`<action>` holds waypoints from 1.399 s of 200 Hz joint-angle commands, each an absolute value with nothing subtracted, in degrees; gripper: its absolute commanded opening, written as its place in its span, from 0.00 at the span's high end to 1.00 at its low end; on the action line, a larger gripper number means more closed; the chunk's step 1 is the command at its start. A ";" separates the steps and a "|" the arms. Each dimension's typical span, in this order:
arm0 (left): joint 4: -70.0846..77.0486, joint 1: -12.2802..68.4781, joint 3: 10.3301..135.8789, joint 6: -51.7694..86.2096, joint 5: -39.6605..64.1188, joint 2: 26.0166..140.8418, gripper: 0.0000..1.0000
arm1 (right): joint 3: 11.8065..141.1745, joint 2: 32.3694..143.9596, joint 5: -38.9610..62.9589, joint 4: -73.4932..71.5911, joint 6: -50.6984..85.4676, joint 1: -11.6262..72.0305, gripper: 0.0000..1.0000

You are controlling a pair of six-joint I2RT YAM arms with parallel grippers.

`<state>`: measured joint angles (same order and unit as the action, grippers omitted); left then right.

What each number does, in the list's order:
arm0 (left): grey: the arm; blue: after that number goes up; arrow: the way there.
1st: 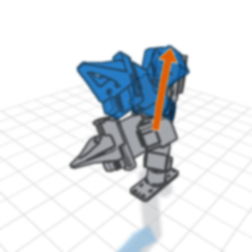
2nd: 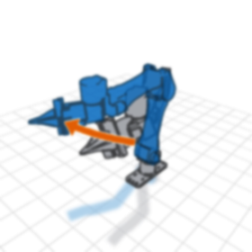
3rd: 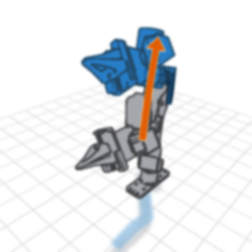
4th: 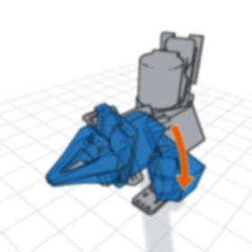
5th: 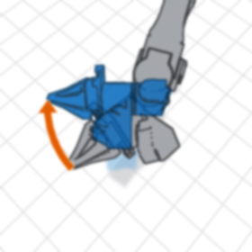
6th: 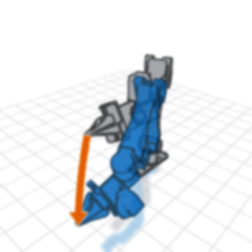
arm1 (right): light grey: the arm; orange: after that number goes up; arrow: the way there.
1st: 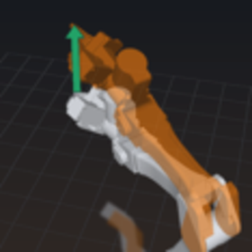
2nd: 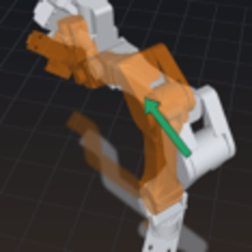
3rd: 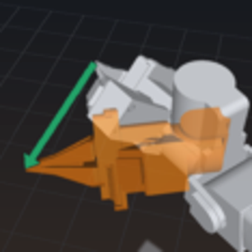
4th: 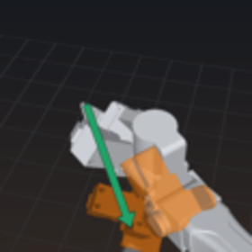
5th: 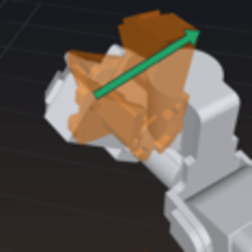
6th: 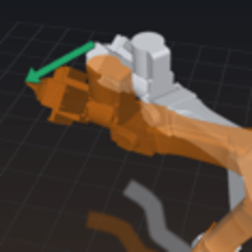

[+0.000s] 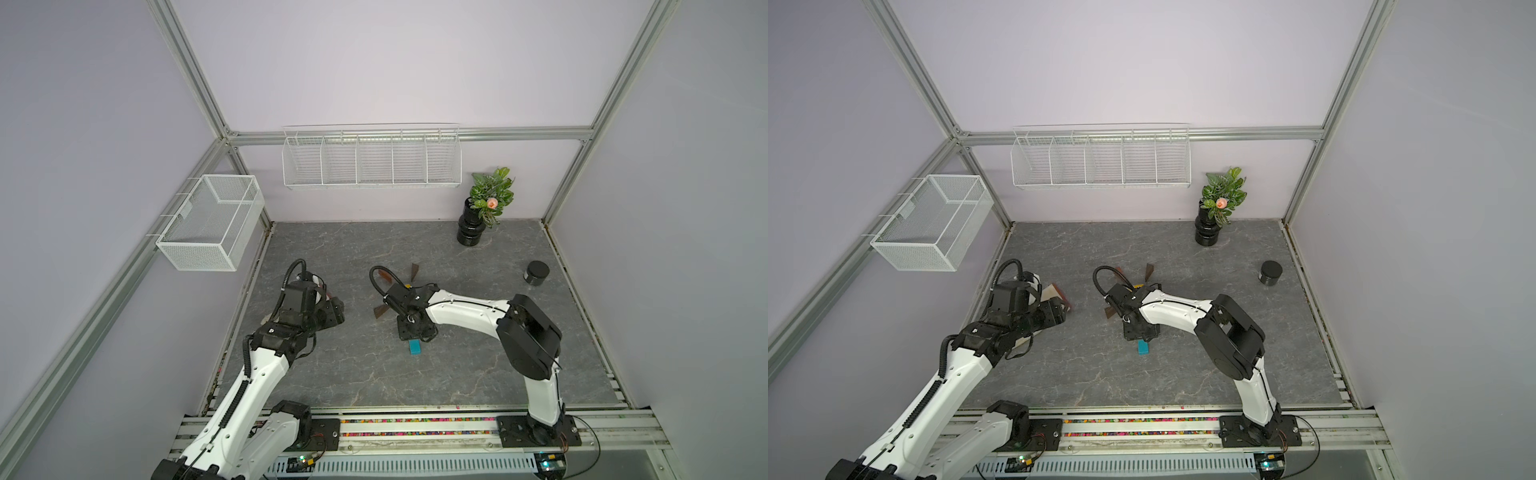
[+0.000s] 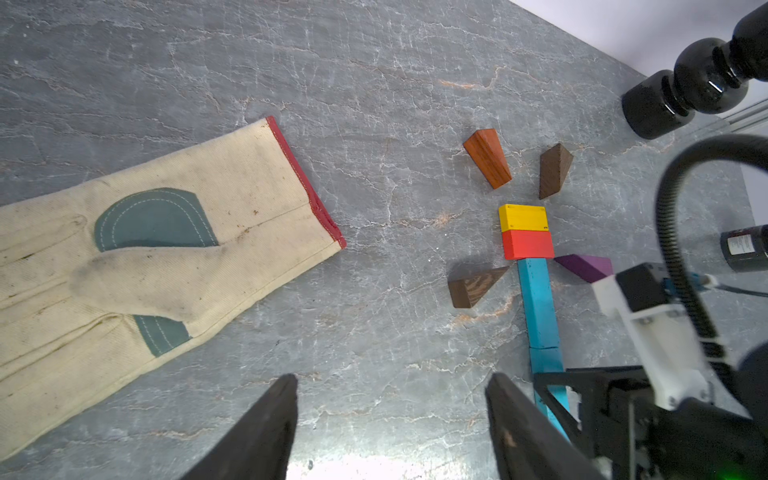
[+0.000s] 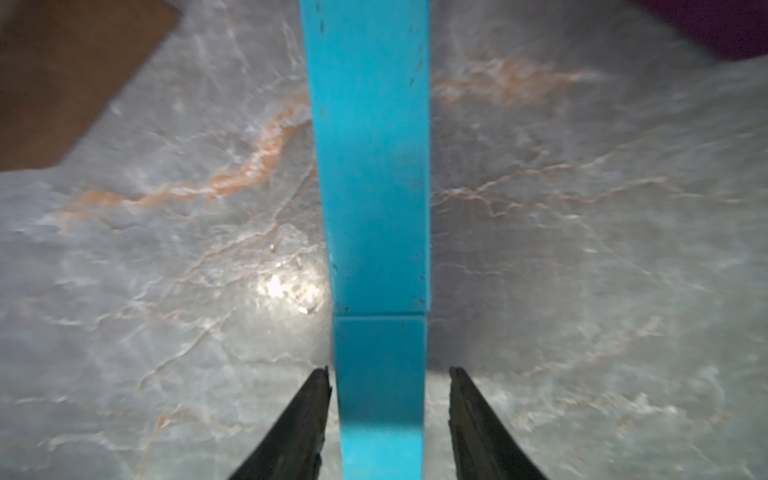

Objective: Assemble a small pinwheel with building blocks
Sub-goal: Assemble the building block at the center of the board, then reset both arms

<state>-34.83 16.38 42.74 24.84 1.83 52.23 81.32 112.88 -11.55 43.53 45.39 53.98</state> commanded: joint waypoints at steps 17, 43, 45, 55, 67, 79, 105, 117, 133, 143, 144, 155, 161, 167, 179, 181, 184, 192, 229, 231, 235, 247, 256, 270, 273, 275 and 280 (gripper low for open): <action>-30.55 16.00 42.54 23.41 -3.34 48.94 0.26 | 77.20 97.10 -20.94 45.59 40.39 51.87 0.43; -26.27 14.76 41.91 20.79 -10.74 47.56 0.14 | 70.15 83.85 -24.35 40.59 33.20 45.93 0.37; -25.79 14.52 41.86 20.53 -11.43 47.48 0.14 | 69.44 82.68 -24.52 39.90 32.47 45.39 0.36; -22.57 12.98 40.64 18.53 -13.82 47.36 0.09 | 65.38 77.13 -25.31 36.25 28.87 41.96 0.28; -17.99 10.69 38.51 16.92 -16.87 47.60 0.02 | 58.78 70.12 -25.45 29.05 23.61 37.73 0.18; -12.51 7.80 35.92 13.76 -15.92 48.62 0.00 | 51.88 63.66 -24.46 21.57 19.29 32.97 0.10; 1.36 4.56 28.20 7.74 -18.67 52.23 0.00 | 35.00 55.08 -26.58 3.37 8.36 23.65 0.07; 7.61 2.49 25.18 7.28 -18.12 55.09 0.00 | 28.31 54.53 -26.64 -6.40 4.10 20.95 0.11; 15.36 0.27 22.91 8.19 -16.31 60.02 0.00 | 23.52 57.30 -25.62 -15.34 2.49 16.56 0.11; 20.06 0.02 22.27 7.30 -15.82 64.62 0.00 | 24.48 60.52 -24.77 -16.86 1.37 14.32 0.11; 20.53 0.01 22.25 7.30 -15.78 65.09 0.00 | 24.46 60.89 -24.82 -17.35 1.30 14.15 0.11; 23.44 -0.17 23.36 6.25 -15.48 70.39 0.00 | 23.34 65.67 -24.34 -24.66 0.48 12.18 0.11; 20.61 -0.18 26.09 5.68 -14.07 72.23 0.00 | 22.68 68.86 -23.48 -29.21 0.56 10.63 0.11; 22.56 -0.18 27.26 5.09 -12.42 73.90 0.00 | 22.27 72.56 -23.21 -32.76 1.38 9.21 0.11; 29.68 -0.18 26.83 5.02 -10.38 76.98 0.00 | 24.42 79.07 -23.66 -35.37 2.31 7.03 0.11; 30.69 -0.18 26.75 5.08 -10.31 77.36 0.00 | 26.01 79.16 -23.45 -32.00 2.51 6.85 0.11; 32.95 -0.18 26.46 5.40 -10.19 78.05 0.00 | 27.74 79.57 -22.60 -28.71 2.12 6.56 0.11; 36.87 -0.26 26.02 4.74 -9.17 80.66 0.00 | 27.33 82.25 -20.83 -34.76 -1.54 5.89 0.11; 45.33 -0.18 24.28 2.09 -4.97 86.87 0.00 | 20.23 88.35 -8.29 -52.36 0.41 -0.77 0.11; 45.65 -0.15 24.20 1.91 -4.69 87.09 0.01 | 19.69 89.08 -8.03 -56.02 0.10 -0.65 0.11; 45.88 -0.17 24.11 1.58 -4.43 87.29 0.00 | 19.16 89.74 -7.76 -58.41 -0.07 -0.68 0.11; 42.85 -0.17 24.99 1.98 -4.39 86.55 0.00 | 21.74 86.73 -7.72 -47.89 0.03 -0.53 0.11; 43.33 -0.18 24.95 2.04 -4.47 86.63 0.00 | 20.48 88.93 -9.38 -54.26 -1.01 0.29 0.11; 42.68 -0.18 24.98 1.99 -4.22 86.52 0.00 | 21.41 87.27 -10.56 -49.59 -0.89 1.01 0.11; 42.41 -0.18 25.13 1.97 -4.30 86.41 0.00 | 21.40 87.49 -10.54 -49.92 -0.88 0.97 0.11; 42.57 -0.18 25.18 1.97 -4.30 86.44 0.00 | 21.26 87.73 -10.54 -50.67 -0.97 1.01 0.11; 43.17 -0.18 25.03 1.91 -4.33 86.71 0.00 | 20.95 88.50 -10.68 -52.45 -1.13 1.05 0.11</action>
